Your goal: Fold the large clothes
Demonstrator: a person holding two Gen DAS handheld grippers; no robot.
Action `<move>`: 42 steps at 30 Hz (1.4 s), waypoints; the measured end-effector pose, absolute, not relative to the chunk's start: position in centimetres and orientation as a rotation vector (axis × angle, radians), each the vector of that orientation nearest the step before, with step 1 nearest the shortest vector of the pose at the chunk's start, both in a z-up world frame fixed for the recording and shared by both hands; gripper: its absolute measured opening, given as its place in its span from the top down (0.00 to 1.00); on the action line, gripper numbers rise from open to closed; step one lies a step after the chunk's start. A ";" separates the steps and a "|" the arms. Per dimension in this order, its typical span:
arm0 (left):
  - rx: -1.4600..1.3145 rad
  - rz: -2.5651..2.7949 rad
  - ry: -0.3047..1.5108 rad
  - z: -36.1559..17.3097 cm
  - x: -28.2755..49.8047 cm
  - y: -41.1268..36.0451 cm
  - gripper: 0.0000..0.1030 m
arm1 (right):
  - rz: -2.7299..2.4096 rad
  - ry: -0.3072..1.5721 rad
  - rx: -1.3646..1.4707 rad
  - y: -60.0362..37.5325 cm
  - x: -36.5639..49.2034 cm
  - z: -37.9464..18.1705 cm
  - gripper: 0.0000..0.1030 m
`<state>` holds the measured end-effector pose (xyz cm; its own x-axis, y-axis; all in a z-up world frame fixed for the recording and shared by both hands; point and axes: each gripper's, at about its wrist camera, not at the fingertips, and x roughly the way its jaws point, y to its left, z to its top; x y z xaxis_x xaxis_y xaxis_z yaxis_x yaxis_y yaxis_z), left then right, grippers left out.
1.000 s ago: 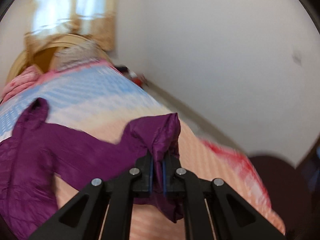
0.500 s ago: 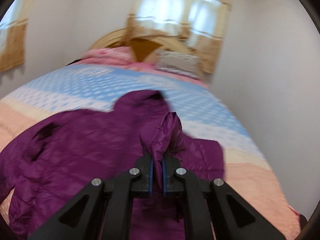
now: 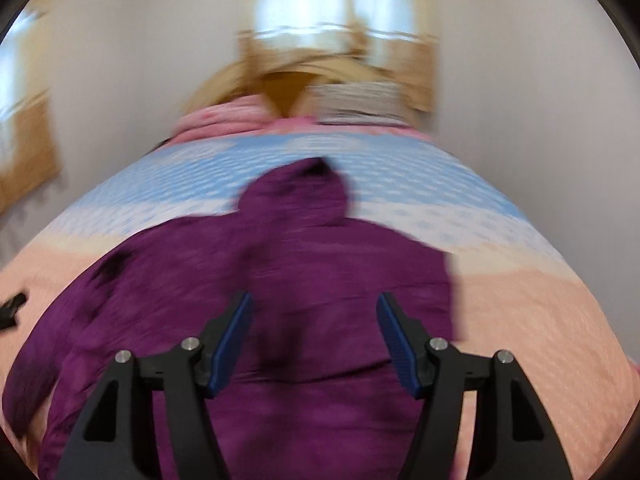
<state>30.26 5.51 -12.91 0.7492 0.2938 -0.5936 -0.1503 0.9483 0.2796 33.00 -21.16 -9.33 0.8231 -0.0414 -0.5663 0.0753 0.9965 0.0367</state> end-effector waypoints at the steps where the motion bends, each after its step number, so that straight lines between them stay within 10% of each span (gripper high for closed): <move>1: 0.224 0.219 0.676 -12.7 30.5 4.2 0.01 | -0.100 0.599 0.074 -22.3 32.9 -9.3 0.36; 26: 0.300 -0.047 0.712 -12.8 37.2 -21.8 0.02 | -0.176 0.675 0.016 -29.8 27.0 -15.0 0.21; 27: 0.313 -0.060 0.720 -13.4 37.3 -21.8 0.08 | -0.177 0.674 0.019 -30.0 26.8 -15.0 0.21; 29: 0.336 -0.115 0.743 -14.4 37.4 -21.3 0.86 | -0.180 0.666 0.012 -30.3 26.4 -14.8 0.21; 42: 0.393 0.046 0.696 -15.0 38.8 -11.0 0.90 | -0.167 0.660 -0.006 -30.1 27.1 -14.0 0.17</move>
<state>38.78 -10.95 -15.00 0.7692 0.1710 -0.6158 0.0886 0.9257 0.3677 27.07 -30.15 -14.03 0.7772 -0.1564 -0.6095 0.1524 0.9866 -0.0588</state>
